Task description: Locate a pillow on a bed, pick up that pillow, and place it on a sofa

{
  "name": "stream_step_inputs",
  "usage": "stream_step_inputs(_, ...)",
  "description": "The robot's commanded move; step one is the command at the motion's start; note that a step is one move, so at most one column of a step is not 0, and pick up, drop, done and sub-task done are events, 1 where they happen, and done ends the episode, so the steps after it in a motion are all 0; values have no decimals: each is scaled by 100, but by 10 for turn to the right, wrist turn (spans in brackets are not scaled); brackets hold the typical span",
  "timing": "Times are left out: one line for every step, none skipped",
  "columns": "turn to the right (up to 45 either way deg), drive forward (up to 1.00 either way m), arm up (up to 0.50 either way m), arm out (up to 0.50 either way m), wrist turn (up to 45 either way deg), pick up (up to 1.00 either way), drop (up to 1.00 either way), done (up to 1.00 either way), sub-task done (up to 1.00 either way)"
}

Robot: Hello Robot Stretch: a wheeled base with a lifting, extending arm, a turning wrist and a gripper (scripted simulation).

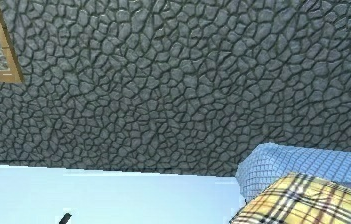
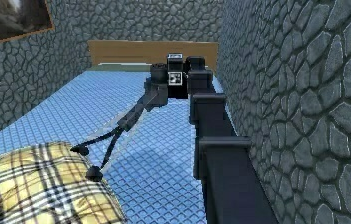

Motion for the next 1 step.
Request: stream_step_inputs(0, 0, 0, -34, 0, 0, 0, 0, 0)
